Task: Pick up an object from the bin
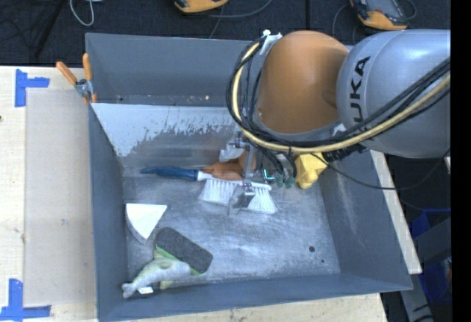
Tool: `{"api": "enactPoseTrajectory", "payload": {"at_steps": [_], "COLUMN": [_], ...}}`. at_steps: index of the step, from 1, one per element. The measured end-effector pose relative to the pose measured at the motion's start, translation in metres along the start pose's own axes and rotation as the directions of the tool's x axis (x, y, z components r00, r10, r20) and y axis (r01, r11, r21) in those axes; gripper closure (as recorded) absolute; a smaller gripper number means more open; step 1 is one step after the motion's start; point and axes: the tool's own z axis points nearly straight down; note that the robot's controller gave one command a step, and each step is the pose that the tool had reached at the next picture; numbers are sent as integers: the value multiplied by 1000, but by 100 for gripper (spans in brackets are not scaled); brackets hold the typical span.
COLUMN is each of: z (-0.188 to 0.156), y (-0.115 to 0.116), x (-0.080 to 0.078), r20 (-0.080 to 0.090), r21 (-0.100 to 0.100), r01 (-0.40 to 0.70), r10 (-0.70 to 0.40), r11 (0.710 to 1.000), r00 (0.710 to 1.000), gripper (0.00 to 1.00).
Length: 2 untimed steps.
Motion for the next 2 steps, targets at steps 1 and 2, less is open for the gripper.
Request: {"api": "enactPoseTrajectory", "payload": {"at_steps": [1,2], "z": [-2,9], "y": [0,-8], "x": [0,14], "r20": [3,17], "r21": [0,-1], "r01": [-1,45], "r10": [1,-45], "r11": [1000,999], "r00": [1000,999], "gripper": [0,0]}}
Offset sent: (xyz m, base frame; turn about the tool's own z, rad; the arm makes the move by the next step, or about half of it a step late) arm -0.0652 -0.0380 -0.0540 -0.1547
